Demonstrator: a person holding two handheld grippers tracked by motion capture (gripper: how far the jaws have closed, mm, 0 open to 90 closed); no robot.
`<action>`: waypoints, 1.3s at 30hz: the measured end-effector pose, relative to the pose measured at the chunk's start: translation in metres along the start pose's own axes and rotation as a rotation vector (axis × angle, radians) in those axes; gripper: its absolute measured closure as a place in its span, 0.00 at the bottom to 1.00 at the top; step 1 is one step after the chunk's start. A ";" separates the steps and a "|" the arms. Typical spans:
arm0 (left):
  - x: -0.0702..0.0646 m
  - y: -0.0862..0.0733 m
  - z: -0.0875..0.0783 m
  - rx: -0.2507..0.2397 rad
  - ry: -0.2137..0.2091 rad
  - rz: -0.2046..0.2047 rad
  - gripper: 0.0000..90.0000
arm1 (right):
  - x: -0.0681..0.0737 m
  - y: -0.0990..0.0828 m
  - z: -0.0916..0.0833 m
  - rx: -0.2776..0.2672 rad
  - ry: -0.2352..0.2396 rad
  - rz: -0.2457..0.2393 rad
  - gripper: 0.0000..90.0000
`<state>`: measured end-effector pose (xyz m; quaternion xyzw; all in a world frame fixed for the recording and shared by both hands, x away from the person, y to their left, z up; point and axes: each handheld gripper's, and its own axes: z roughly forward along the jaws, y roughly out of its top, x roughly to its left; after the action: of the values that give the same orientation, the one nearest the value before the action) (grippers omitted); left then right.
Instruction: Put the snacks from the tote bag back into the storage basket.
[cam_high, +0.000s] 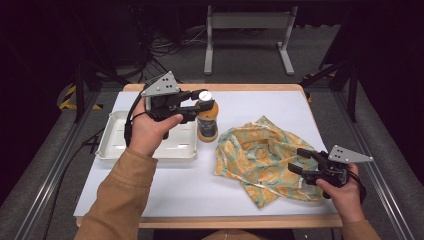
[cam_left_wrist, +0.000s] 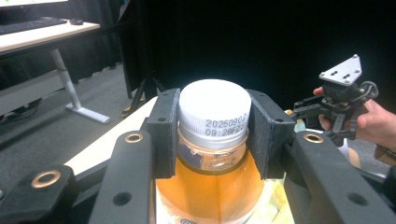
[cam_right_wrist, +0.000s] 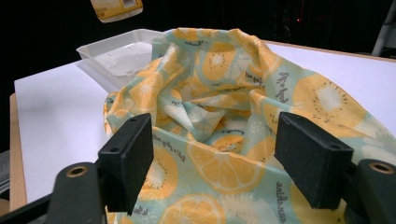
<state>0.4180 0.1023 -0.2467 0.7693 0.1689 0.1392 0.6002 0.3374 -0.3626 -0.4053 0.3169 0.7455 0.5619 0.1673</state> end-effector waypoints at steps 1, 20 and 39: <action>0.001 -0.001 -0.003 -0.002 0.008 -0.005 0.65 | 0.000 0.000 0.000 0.000 0.000 0.000 0.32; 0.031 -0.028 -0.040 0.014 0.102 -0.044 0.65 | 0.001 0.000 0.001 0.002 0.003 -0.002 0.32; 0.053 -0.081 -0.040 0.040 0.103 -0.108 0.65 | 0.000 -0.002 0.003 0.008 0.006 0.004 0.32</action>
<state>0.4420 0.1784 -0.3147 0.7629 0.2436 0.1425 0.5817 0.3385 -0.3605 -0.4081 0.3175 0.7477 0.5600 0.1628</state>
